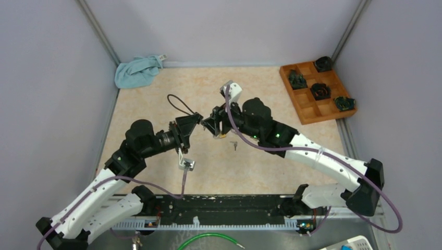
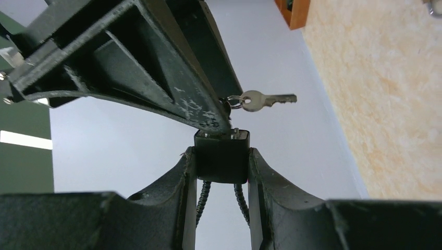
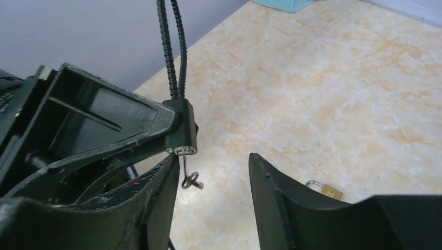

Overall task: Unlock with the key
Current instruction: Unlock the lock.

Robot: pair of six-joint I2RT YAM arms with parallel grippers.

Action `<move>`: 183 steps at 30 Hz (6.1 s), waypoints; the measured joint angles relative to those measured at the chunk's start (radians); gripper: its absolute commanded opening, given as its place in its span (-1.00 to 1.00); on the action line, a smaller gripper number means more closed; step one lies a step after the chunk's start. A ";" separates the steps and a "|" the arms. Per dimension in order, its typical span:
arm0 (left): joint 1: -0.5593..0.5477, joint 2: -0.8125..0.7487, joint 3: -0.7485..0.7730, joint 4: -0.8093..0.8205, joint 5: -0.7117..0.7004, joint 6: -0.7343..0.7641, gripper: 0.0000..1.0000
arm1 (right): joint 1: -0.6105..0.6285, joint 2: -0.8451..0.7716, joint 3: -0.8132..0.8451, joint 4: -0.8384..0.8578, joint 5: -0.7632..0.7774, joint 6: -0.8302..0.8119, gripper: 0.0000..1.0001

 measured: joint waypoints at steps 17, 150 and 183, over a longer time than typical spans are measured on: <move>-0.019 0.007 -0.002 -0.052 0.027 -0.026 -1.00 | -0.056 -0.198 -0.082 0.050 -0.095 0.035 -0.18; -0.026 -0.019 -0.109 0.163 0.042 0.099 -1.00 | -0.073 -0.134 -0.257 0.241 -0.201 0.251 -0.62; -0.020 -0.021 -0.105 0.180 0.031 0.105 -1.00 | -0.176 -0.064 -0.415 0.695 -0.377 0.642 -1.00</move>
